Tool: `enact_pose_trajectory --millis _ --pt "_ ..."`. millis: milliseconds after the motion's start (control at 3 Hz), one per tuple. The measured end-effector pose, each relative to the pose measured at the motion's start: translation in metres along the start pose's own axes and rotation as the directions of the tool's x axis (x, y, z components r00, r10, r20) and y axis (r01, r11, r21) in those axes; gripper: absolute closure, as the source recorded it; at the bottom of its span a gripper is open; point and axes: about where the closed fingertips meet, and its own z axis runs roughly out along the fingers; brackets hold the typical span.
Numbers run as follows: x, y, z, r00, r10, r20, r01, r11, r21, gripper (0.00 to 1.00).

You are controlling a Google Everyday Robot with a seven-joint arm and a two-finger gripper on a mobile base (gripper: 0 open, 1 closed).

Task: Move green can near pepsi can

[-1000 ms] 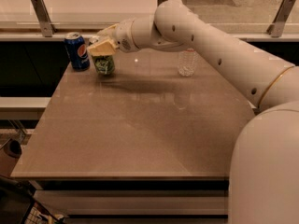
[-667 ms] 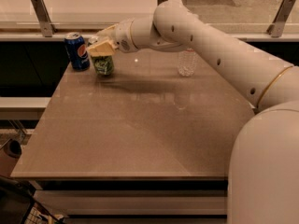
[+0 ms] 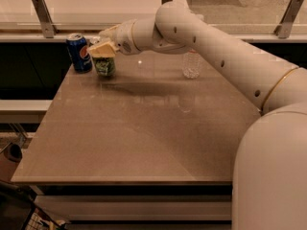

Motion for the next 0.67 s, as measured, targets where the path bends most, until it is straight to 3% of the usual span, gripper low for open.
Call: enact_pose_trajectory --millis 333,667 --pt "-0.0003 0.0016 0.0021 1.0 0.0 0.0 0.0 1.0 -0.004 0.0" --pt "-0.0003 0.0017 0.0022 1.0 0.0 0.0 0.0 1.0 -0.004 0.0"
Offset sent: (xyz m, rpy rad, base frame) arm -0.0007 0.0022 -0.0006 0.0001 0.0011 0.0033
